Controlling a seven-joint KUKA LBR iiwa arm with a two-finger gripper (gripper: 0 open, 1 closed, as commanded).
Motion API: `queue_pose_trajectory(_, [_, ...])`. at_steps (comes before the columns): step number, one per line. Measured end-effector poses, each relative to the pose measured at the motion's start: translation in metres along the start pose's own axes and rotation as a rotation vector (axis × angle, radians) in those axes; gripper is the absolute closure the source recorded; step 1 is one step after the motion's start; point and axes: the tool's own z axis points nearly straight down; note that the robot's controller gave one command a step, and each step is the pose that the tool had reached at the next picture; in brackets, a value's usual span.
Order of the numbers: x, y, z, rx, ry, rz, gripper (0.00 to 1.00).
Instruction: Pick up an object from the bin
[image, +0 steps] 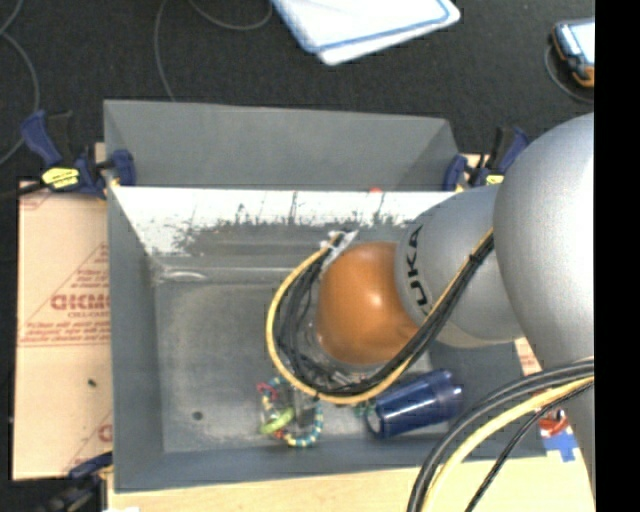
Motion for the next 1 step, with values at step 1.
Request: queue_pose_trajectory(1, [-0.0009, 0.0154, -0.1459, 0.000, -0.002, 0.048, 1.00])
